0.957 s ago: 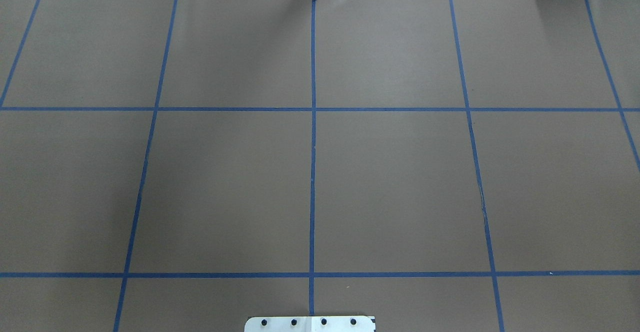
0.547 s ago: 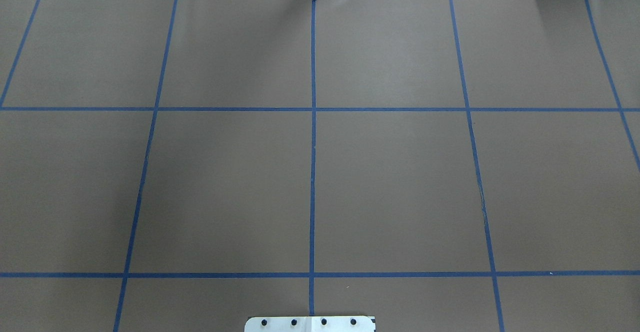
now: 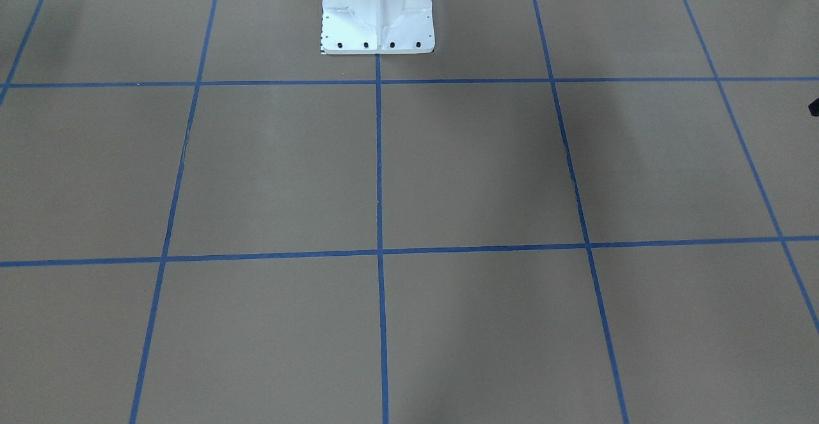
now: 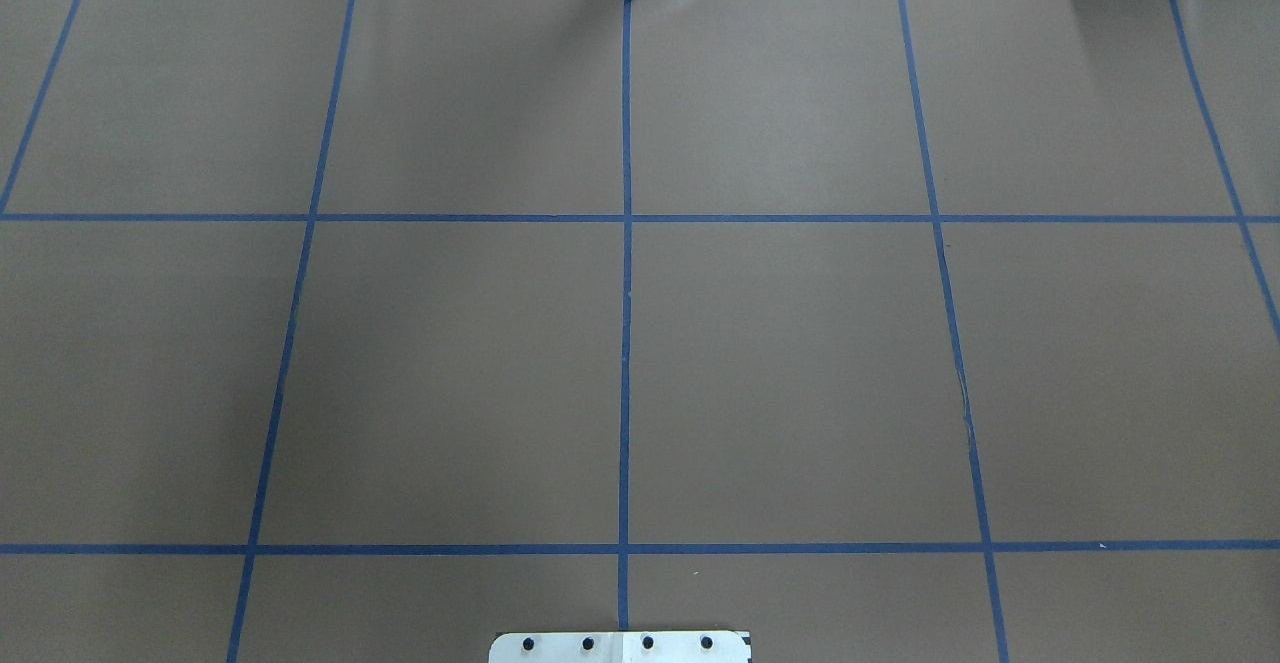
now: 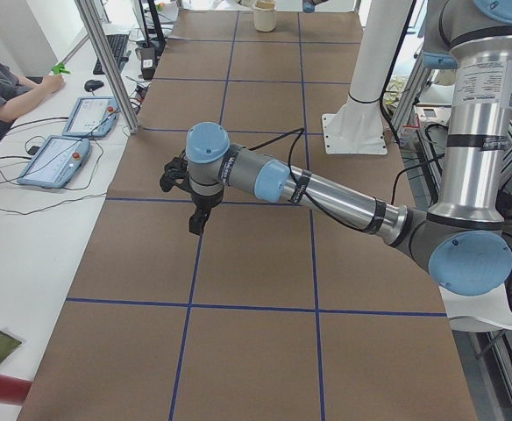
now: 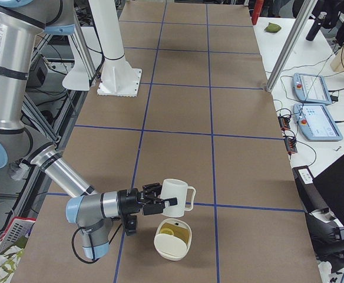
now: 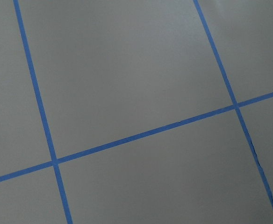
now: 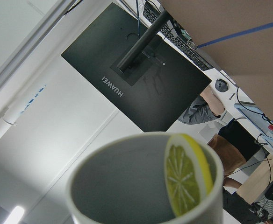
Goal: Left arm hands cup to right arm to dump lemon
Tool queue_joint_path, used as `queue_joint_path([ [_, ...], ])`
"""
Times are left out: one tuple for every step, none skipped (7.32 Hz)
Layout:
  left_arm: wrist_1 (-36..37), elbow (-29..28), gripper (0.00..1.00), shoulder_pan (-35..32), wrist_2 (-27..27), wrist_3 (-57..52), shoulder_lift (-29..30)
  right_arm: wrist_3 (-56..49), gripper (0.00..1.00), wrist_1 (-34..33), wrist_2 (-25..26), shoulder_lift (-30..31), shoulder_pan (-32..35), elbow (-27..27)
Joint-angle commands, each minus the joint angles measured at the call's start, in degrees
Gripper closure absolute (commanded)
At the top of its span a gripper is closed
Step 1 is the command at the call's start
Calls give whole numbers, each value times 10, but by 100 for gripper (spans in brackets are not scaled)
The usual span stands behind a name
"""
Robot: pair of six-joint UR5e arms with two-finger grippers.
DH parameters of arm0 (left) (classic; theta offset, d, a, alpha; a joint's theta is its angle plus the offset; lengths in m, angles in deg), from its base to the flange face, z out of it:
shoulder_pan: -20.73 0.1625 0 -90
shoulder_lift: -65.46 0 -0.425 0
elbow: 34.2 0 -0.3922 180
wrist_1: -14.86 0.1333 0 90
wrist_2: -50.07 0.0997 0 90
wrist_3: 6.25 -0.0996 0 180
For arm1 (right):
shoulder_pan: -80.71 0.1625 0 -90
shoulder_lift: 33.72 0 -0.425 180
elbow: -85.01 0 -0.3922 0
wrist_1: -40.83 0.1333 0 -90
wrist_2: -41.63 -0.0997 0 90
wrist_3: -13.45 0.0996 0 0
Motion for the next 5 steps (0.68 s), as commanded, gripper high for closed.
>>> queue_joint_path([
  [0, 0, 0, 4, 0, 0, 0, 8, 100, 2, 0, -3, 0, -1],
  [0, 0, 0, 4, 0, 0, -1, 8, 100, 2, -1, -3, 0, -1],
  [0, 0, 0, 4, 0, 0, -1, 8, 100, 2, -2, -2, 0, 0],
  [0, 0, 0, 4, 0, 0, -1, 1, 100, 2, -3, -3, 0, 1],
  [0, 0, 0, 4, 0, 0, -2, -39, 100, 2, -8, -3, 0, 11],
])
